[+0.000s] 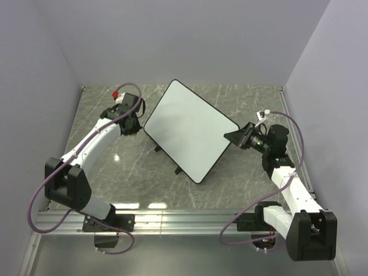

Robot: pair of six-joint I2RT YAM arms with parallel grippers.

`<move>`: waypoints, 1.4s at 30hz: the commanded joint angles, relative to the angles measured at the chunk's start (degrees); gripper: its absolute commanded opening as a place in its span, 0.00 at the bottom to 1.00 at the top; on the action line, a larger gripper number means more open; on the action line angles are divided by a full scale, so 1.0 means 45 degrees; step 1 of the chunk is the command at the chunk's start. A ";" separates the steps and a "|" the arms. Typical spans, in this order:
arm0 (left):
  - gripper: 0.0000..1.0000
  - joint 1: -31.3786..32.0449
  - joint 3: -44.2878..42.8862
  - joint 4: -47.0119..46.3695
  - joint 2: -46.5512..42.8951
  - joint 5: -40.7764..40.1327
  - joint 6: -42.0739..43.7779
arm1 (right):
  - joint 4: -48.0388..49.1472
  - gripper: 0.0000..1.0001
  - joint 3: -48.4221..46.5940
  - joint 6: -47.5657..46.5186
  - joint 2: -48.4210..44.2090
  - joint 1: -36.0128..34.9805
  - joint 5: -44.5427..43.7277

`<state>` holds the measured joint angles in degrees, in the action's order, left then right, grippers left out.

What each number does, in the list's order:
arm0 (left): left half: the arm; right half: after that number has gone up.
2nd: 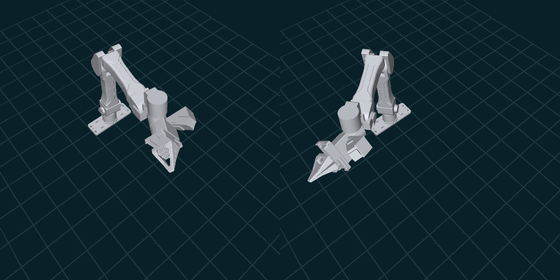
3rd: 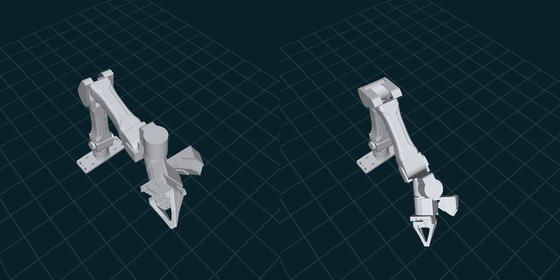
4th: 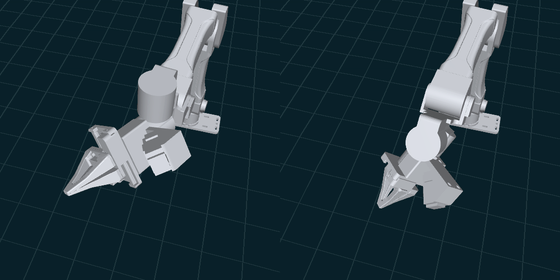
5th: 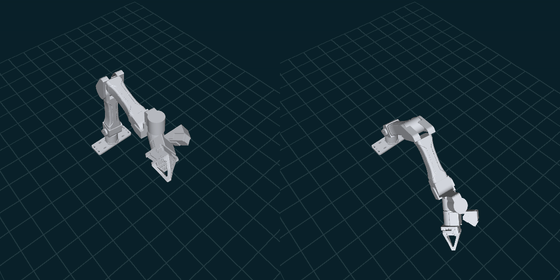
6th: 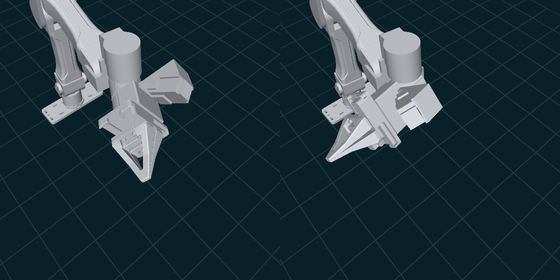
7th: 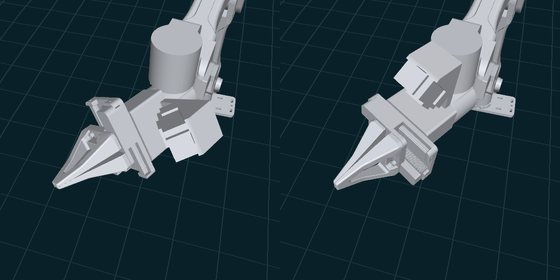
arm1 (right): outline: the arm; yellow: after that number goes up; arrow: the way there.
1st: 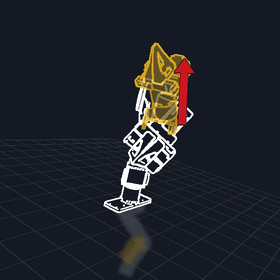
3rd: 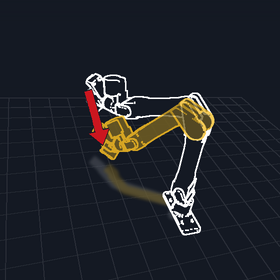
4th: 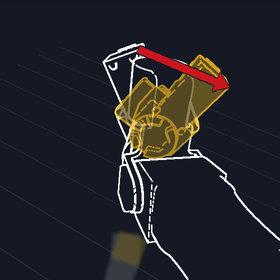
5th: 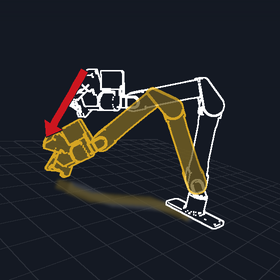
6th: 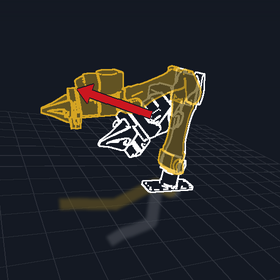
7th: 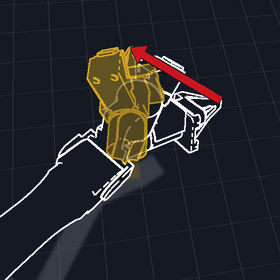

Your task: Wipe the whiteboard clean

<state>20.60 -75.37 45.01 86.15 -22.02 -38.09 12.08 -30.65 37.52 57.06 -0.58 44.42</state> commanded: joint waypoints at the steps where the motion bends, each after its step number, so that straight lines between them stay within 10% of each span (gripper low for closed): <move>1: 0.00 0.0032 0.1805 -0.0413 -0.1231 -0.0380 -0.1709 | 0.0168 0.00 0.0503 -0.0779 -0.0394 -0.0125 -0.0126; 22: 0.27 0.0051 0.6690 -0.0550 -0.4965 -0.0908 -0.6165 | 0.0892 0.02 0.2672 -0.0408 -0.1996 -0.0105 -0.0984; 30: 0.55 0.0051 0.7198 -0.0628 -0.4692 -0.0790 -0.6185 | -0.0123 0.97 0.2633 -0.0445 -0.3010 -0.0106 -0.1726; 42: 0.68 0.0070 0.7083 -0.0687 -0.4144 -0.0126 -0.5970 | -0.3891 1.00 0.1091 -0.0544 -0.5937 -0.0105 -0.4030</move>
<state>20.60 -42.54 42.68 67.83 -23.35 -65.56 -0.71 -20.71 35.90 33.74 -0.62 30.63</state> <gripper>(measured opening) 0.672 0.994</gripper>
